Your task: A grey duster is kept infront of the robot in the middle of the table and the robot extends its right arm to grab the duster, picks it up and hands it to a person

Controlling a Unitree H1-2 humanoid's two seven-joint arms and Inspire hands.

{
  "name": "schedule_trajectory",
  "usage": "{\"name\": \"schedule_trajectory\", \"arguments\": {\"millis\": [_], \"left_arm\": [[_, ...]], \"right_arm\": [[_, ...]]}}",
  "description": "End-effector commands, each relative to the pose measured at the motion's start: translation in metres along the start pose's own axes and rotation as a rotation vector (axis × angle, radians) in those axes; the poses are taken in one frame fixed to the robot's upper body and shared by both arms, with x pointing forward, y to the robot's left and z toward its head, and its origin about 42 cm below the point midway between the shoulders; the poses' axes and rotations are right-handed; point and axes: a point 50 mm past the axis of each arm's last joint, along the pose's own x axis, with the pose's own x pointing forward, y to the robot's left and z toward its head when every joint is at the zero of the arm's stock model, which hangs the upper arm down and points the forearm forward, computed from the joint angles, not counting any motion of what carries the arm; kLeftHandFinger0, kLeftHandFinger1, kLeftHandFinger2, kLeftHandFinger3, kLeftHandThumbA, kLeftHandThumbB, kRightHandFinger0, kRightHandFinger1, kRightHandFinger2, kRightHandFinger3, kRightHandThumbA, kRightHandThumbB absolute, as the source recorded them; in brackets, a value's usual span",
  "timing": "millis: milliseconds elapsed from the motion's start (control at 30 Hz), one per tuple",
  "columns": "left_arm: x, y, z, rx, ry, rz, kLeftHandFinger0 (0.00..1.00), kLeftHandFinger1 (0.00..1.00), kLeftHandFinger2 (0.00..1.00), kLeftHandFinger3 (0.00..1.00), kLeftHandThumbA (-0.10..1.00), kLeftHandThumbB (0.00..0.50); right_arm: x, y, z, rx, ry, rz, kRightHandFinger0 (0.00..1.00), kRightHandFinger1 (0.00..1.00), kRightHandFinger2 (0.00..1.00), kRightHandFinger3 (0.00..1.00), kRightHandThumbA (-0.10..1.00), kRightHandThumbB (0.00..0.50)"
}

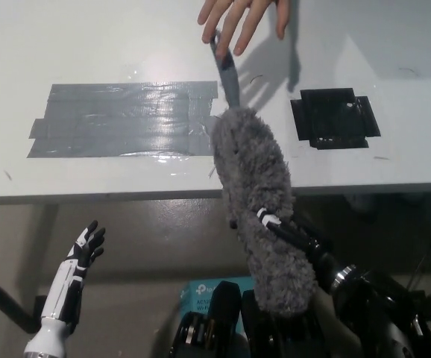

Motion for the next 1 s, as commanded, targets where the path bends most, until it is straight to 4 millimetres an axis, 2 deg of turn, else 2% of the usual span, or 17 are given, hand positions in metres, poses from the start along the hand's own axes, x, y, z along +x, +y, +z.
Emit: {"name": "schedule_trajectory", "arguments": {"millis": [0,233,500,667,700,800,833,867,900,933,967], "left_arm": [[0.02,0.017,0.028,0.04,-0.132,0.007,1.0,1.0,1.0,1.0,1.0,0.33],[0.023,0.018,0.03,0.047,-0.14,0.01,1.0,1.0,1.0,1.0,1.0,0.333],[0.023,0.018,0.03,0.041,-0.137,0.011,1.0,1.0,1.0,1.0,1.0,0.339],[0.024,0.018,0.03,0.042,-0.138,0.007,1.0,1.0,1.0,1.0,1.0,0.337],[0.024,0.018,0.031,0.05,-0.141,0.006,1.0,1.0,1.0,1.0,1.0,0.328],[0.024,0.017,0.031,0.047,-0.145,0.007,1.0,1.0,1.0,1.0,1.0,0.327],[0.024,0.018,0.031,0.049,-0.144,0.008,1.0,1.0,1.0,1.0,1.0,0.328],[0.024,0.018,0.031,0.053,-0.142,0.008,1.0,1.0,1.0,1.0,1.0,0.327],[0.025,0.018,0.031,0.055,-0.142,0.008,1.0,1.0,1.0,1.0,1.0,0.326],[0.026,0.018,0.032,0.061,-0.143,0.007,1.0,1.0,1.0,1.0,1.0,0.318],[0.026,0.018,0.032,0.064,-0.145,0.007,1.0,1.0,1.0,1.0,1.0,0.316]], "right_arm": [[-0.007,0.072,0.079,0.406,-0.306,0.282,0.0,0.49,0.91,1.0,-0.1,0.114],[-0.011,0.073,0.091,0.425,-0.326,0.303,0.0,0.48,0.88,1.0,-0.1,0.112],[-0.013,0.075,0.098,0.435,-0.34,0.319,0.0,0.51,0.92,1.0,-0.1,0.091],[-0.014,0.076,0.102,0.438,-0.343,0.307,0.0,0.49,0.9,1.0,-0.1,0.107],[-0.014,0.076,0.103,0.438,-0.344,0.311,0.0,0.48,0.89,1.0,-0.1,0.097],[-0.014,0.076,0.103,0.446,-0.344,0.315,0.0,0.5,0.93,1.0,-0.1,0.091],[-0.014,0.075,0.103,0.452,-0.337,0.326,0.0,0.52,0.99,1.0,-0.1,0.078],[-0.015,0.075,0.101,0.466,-0.331,0.345,0.42,0.97,1.0,1.0,0.08,0.199],[-0.015,0.075,0.101,0.476,-0.328,0.358,0.45,1.0,1.0,1.0,0.15,0.19],[-0.015,0.075,0.099,0.477,-0.324,0.383,0.72,1.0,1.0,1.0,0.32,0.244],[-0.016,0.076,0.099,0.467,-0.322,0.399,0.84,1.0,1.0,1.0,0.39,0.257]]}}
